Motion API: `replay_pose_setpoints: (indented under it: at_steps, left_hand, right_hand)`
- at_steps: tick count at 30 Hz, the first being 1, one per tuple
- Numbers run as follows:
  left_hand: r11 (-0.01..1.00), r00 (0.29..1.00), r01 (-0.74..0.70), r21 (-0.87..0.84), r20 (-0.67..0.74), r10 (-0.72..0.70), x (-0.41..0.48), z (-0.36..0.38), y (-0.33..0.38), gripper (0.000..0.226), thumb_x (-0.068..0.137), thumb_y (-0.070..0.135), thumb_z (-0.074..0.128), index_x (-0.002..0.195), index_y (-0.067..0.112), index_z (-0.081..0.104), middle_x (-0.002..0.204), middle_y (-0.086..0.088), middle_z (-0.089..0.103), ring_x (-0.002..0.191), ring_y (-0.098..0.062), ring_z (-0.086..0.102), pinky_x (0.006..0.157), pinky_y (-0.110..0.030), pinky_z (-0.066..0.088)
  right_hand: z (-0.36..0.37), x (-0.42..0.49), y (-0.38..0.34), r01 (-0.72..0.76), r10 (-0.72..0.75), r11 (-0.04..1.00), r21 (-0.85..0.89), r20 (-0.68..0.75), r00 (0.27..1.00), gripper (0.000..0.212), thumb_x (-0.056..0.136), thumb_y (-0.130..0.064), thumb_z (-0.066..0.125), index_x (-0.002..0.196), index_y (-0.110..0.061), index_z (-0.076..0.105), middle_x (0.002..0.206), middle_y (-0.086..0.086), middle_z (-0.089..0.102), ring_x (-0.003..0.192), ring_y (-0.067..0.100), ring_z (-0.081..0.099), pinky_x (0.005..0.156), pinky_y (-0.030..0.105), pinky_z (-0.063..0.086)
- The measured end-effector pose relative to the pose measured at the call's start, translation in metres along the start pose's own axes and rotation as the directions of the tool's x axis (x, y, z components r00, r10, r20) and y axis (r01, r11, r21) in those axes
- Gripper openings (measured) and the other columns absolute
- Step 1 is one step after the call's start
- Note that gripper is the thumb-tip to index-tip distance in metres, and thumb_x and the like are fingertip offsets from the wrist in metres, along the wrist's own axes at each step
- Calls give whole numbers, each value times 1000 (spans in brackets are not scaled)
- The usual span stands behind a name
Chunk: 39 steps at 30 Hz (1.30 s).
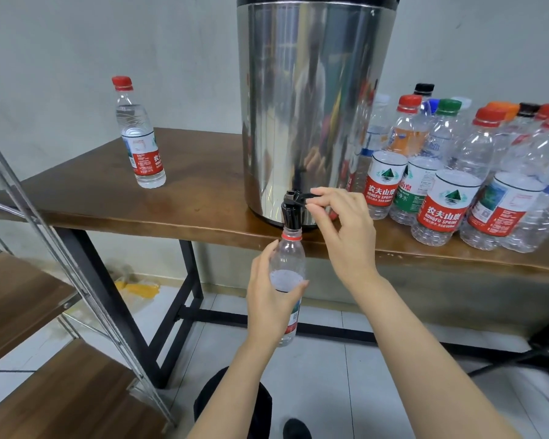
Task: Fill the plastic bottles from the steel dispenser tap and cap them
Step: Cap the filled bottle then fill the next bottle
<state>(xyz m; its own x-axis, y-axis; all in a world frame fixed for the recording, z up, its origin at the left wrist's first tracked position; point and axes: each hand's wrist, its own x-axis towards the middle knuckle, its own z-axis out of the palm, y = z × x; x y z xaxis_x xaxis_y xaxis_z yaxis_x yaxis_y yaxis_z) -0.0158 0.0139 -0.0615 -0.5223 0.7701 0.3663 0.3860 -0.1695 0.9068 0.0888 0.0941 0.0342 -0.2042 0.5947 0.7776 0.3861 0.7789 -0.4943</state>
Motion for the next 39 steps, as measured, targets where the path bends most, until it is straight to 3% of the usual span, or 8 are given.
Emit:
replay_pose_setpoints:
  at_steps: [4, 8, 15, 23, 28, 33, 39]
  left_hand:
    - [999, 999, -28, 17, -25, 28, -2, 2, -1, 80, 72, 15, 86, 141, 26, 45, 135, 13, 48, 126, 8, 42, 100, -4, 33]
    - [999, 999, -29, 24, -40, 30, -3, 5, -2, 81, 71, 15, 87, 140, 29, 45, 134, 14, 48, 124, 12, 42, 99, -3, 34]
    - [999, 999, -7, -33, -53, 6, -3, 9, -4, 82, 71, 14, 87, 140, 32, 45, 134, 19, 48, 125, 9, 43, 107, -25, 41]
    - [999, 999, 12, -49, -46, -15, -4, 9, -5, 84, 71, 15, 87, 139, 37, 43, 131, 28, 46, 124, 15, 41, 108, -29, 42]
    - [998, 999, 27, -56, -43, -29, -6, 10, -4, 83, 72, 18, 87, 140, 39, 43, 131, 31, 45, 126, 11, 42, 109, -38, 45]
    - [996, 998, 38, -76, -42, -41, -7, 11, -5, 83, 73, 19, 86, 140, 42, 42, 133, 31, 45, 128, 8, 43, 109, -41, 45]
    - [995, 998, 43, -87, -46, -47, -8, 11, -3, 83, 73, 18, 86, 140, 40, 43, 132, 30, 45, 127, 9, 43, 109, -41, 45]
  right_hand:
    - [5, -1, 3, -3, 4, 999, 38, -11, 1000, 21, 96, -34, 56, 96, -20, 71, 114, -11, 67, 96, 7, 48, 79, 11, 36]
    - [6, -3, 4, 8, -7, 998, 63, -22, 1000, 22, 97, -34, 55, 96, -18, 71, 113, -10, 67, 94, 5, 47, 77, 11, 37]
    - [8, -3, 6, 10, -8, 996, 91, -24, 1000, 23, 97, -34, 54, 96, -17, 71, 114, -9, 66, 96, 8, 52, 76, 18, 44]
    - [9, -4, 6, 5, -2, 993, 114, -26, 1000, 21, 97, -31, 55, 96, -16, 71, 114, -7, 67, 95, 14, 56, 76, 22, 46]
    - [10, -4, 6, -2, 5, 991, 137, -28, 1000, 21, 97, -30, 55, 96, -16, 71, 114, -7, 66, 97, 15, 57, 77, 25, 48]
    - [11, -4, 7, -5, 9, 989, 149, -27, 1000, 21, 97, -31, 55, 95, -16, 70, 114, -8, 65, 97, 17, 58, 76, 31, 50]
    - [11, -4, 7, -7, 11, 989, 151, -27, 1000, 20, 97, -29, 55, 96, -16, 70, 114, -7, 66, 98, 17, 59, 77, 28, 50]
